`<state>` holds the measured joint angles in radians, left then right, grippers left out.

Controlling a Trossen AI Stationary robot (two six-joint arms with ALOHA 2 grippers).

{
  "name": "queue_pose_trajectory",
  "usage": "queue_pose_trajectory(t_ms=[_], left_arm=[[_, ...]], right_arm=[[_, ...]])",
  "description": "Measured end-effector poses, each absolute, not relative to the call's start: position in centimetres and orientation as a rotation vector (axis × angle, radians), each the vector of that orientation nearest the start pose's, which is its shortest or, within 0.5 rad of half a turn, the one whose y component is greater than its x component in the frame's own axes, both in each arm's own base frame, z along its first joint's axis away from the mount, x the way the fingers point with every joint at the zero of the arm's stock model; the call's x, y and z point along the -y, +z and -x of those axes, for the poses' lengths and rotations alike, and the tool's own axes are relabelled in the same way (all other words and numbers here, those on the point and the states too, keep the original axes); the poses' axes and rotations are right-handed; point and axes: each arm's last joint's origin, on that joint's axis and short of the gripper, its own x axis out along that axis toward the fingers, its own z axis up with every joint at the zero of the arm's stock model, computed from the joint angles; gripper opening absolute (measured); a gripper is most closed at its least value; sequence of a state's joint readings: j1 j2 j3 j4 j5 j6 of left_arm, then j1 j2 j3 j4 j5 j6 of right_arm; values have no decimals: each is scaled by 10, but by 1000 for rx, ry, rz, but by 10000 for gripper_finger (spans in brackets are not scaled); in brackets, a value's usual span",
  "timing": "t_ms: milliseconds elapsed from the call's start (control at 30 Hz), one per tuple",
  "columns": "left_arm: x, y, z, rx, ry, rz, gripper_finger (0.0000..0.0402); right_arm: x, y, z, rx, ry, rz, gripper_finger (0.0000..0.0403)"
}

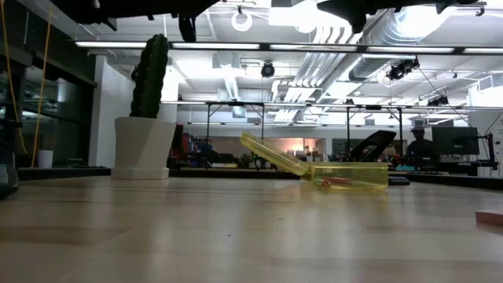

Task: Pack school essentials
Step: Put the yellow pen into the yellow supply box

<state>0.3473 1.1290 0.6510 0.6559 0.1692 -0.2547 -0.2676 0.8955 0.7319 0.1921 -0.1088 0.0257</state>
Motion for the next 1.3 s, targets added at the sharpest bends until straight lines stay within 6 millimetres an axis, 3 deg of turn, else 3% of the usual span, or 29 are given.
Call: queue_pose_trajectory(t_ms=[233, 500, 667, 1000, 1300], left_arm=[[-82, 300, -235, 196, 215, 182, 7], [-90, 302, -277, 148, 176, 174, 7], [-91, 297, -300, 113, 156, 184, 7], [-87, 284, -326, 76, 200, 197, 7], [-89, 285, -332, 79, 197, 196, 7]], right_arm=[[51, 332, -202, 63, -132, -134, 178], [50, 310, -247, 81, -60, -171, 178], [52, 306, -263, 177, -65, -197, 178], [50, 299, -271, 162, -42, -240, 178], [49, 299, -271, 162, -37, -262, 158]])
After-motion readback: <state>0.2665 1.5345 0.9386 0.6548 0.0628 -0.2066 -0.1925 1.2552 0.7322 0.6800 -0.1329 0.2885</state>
